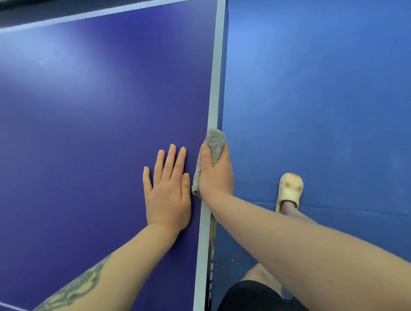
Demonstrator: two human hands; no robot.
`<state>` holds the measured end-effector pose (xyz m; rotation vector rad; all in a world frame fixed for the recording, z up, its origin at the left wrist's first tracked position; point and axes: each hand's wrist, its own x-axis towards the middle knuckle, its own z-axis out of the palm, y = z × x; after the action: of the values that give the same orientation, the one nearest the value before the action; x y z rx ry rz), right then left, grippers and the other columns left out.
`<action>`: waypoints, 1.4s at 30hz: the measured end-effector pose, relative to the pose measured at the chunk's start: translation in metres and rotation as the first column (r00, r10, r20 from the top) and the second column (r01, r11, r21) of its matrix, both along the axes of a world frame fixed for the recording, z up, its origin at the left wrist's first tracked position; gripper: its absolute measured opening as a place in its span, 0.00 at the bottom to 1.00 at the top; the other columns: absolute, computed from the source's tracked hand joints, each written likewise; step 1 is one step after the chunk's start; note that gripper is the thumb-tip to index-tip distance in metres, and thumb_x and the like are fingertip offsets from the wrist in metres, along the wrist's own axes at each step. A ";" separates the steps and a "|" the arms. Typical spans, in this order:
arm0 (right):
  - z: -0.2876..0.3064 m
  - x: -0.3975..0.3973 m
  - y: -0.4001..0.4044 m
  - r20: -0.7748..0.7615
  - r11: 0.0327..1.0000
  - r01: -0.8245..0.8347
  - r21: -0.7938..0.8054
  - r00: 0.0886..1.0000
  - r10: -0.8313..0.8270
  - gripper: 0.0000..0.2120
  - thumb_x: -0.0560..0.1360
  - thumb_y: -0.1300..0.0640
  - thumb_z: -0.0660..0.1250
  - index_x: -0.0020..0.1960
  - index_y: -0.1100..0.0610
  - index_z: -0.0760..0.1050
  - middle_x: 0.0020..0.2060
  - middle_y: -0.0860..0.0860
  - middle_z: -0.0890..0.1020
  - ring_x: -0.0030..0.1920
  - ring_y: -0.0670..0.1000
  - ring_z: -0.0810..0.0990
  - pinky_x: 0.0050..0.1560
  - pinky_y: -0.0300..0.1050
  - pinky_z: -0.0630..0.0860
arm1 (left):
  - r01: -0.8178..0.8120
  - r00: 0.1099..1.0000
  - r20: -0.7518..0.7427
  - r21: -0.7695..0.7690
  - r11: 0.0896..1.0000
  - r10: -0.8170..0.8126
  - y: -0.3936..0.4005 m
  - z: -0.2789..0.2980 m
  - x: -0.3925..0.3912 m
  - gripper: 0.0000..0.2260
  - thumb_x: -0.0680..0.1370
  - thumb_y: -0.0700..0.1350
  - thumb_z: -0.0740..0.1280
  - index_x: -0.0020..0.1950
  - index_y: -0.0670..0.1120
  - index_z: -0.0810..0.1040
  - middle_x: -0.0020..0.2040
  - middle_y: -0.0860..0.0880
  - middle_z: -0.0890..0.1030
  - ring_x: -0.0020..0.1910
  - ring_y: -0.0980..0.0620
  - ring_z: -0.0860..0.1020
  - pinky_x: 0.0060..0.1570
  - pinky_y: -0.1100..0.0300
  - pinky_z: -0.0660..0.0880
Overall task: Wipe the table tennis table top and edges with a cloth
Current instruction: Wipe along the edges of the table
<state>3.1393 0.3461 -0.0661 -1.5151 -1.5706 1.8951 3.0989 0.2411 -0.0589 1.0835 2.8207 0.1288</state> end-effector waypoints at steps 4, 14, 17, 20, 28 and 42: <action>-0.003 0.019 -0.025 0.007 0.999 -0.025 -0.020 1.000 0.026 0.30 0.80 0.37 0.57 0.78 0.44 0.56 0.73 0.41 0.68 0.69 0.47 0.71 0.67 0.48 0.70 | -0.006 0.999 -0.032 -0.022 1.000 0.005 -0.002 -0.002 -0.001 0.24 0.82 0.51 0.45 0.79 0.54 0.54 0.80 0.55 0.55 0.79 0.54 0.51 0.76 0.45 0.51; -0.009 -0.021 0.021 0.005 0.999 -0.040 -0.026 0.999 0.040 0.30 0.80 0.36 0.56 0.78 0.44 0.55 0.72 0.43 0.70 0.67 0.50 0.73 0.66 0.55 0.73 | 0.015 0.999 -0.032 -0.092 0.996 -0.018 0.001 0.002 -0.005 0.24 0.82 0.51 0.44 0.79 0.53 0.54 0.79 0.52 0.57 0.78 0.50 0.53 0.75 0.44 0.54; -0.008 -0.001 0.004 -0.019 0.995 -0.085 -0.052 0.996 0.085 0.31 0.80 0.37 0.57 0.79 0.44 0.52 0.75 0.42 0.65 0.71 0.48 0.69 0.70 0.52 0.69 | 0.111 0.993 0.035 -0.081 0.990 -0.109 0.011 0.010 -0.025 0.25 0.81 0.53 0.46 0.79 0.53 0.55 0.79 0.51 0.57 0.78 0.49 0.53 0.74 0.47 0.53; 0.000 0.037 -0.036 0.034 0.988 -0.121 -0.092 0.992 0.124 0.32 0.80 0.36 0.55 0.80 0.41 0.48 0.76 0.40 0.63 0.72 0.46 0.67 0.69 0.49 0.69 | 0.165 0.983 0.093 -0.048 0.985 -0.160 0.044 0.012 -0.061 0.27 0.80 0.55 0.42 0.80 0.56 0.49 0.80 0.54 0.50 0.79 0.53 0.46 0.76 0.53 0.43; -0.011 -0.032 0.040 0.006 0.997 -0.055 -0.051 0.998 0.056 0.31 0.80 0.36 0.54 0.79 0.44 0.53 0.75 0.43 0.65 0.72 0.49 0.69 0.69 0.54 0.70 | -0.033 0.999 0.038 0.049 0.998 0.031 0.121 0.000 -0.096 0.24 0.83 0.51 0.48 0.80 0.55 0.51 0.80 0.55 0.50 0.79 0.54 0.46 0.77 0.49 0.44; -0.001 -0.071 0.092 0.057 0.991 -0.104 -0.083 0.992 0.108 0.30 0.82 0.38 0.52 0.80 0.45 0.50 0.77 0.44 0.63 0.73 0.49 0.67 0.70 0.53 0.69 | -0.009 0.999 0.046 0.036 0.999 0.008 0.116 0.000 -0.100 0.25 0.81 0.53 0.48 0.79 0.53 0.56 0.79 0.54 0.54 0.79 0.54 0.49 0.77 0.46 0.49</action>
<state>3.0682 0.4384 -0.0673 -1.5651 -1.6512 2.0089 2.9989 0.3567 -0.0592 1.0619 2.7929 0.2038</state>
